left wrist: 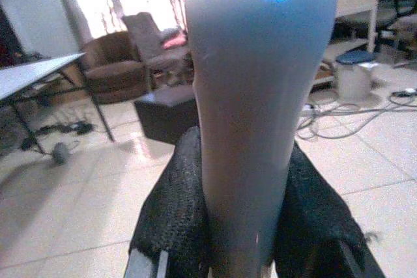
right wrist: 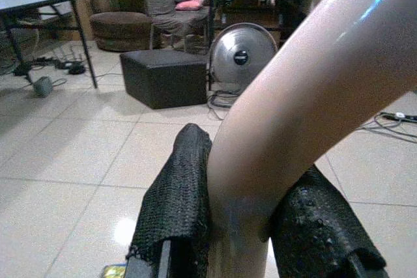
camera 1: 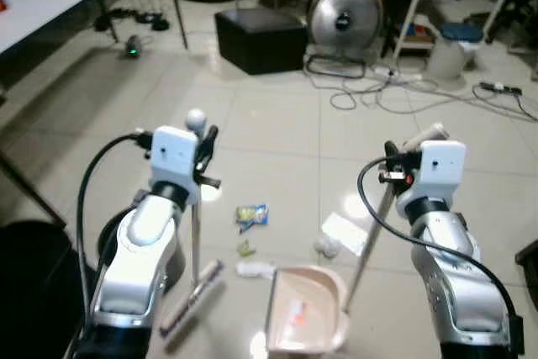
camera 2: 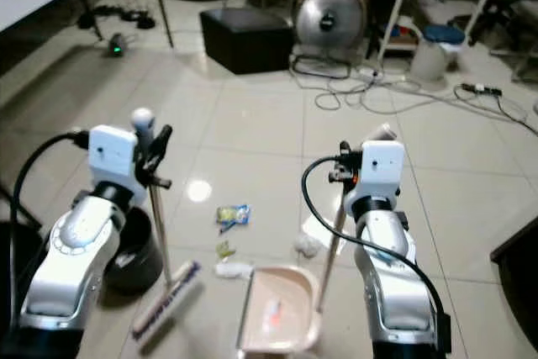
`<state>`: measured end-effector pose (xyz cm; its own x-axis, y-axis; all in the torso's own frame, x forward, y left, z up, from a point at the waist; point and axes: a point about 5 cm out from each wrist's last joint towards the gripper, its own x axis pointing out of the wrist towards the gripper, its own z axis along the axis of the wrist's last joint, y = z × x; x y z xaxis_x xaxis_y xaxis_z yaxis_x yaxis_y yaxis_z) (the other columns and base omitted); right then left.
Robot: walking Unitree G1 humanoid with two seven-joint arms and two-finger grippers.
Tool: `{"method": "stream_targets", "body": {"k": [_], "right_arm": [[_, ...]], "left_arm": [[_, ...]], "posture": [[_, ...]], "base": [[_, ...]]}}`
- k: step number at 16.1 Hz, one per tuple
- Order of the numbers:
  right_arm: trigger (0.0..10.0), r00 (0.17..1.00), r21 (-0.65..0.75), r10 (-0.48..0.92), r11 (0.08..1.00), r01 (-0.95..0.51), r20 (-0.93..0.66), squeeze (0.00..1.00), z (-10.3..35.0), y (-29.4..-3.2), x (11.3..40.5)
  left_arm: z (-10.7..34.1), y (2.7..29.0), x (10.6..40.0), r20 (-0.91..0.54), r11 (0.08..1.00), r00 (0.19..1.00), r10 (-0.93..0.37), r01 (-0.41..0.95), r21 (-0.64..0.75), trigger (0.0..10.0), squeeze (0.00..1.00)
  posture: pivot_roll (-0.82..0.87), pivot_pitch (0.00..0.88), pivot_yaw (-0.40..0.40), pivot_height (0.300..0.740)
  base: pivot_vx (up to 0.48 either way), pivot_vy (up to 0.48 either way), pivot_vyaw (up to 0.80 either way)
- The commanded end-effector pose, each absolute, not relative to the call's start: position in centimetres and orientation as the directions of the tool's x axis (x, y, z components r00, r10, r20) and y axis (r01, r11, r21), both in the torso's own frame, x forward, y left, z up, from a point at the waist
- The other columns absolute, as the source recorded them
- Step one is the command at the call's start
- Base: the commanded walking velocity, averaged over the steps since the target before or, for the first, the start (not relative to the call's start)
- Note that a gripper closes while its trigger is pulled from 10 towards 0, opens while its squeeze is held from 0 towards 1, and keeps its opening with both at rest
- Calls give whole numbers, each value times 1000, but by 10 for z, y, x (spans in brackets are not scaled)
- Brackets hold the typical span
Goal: Sweep floor
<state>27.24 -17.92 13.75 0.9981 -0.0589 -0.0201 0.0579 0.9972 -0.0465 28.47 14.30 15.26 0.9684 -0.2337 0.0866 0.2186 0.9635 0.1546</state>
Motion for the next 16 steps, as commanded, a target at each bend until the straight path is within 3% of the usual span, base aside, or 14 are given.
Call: {"method": "stream_targets", "body": {"k": [1,11,16], "right_arm": [[10000,997,-55,-75,996,77,25,0,147,-182,275],[10000,999,-114,-33,993,37,33,0,145,-177,279],[10000,999,-121,-23,992,26,24,0,137,-184,283]], "left_arm": [[163,141,286,130,961,960,-248,227,160,10000,0],[161,142,285,124,962,963,-241,220,161,10000,0],[150,137,288,111,955,960,-257,235,178,10000,0]], "posture": [[4,44,9,740],[4,46,2,740],[22,69,2,740]], "base": [[472,0,0],[456,0,0],[0,0,0]]}}
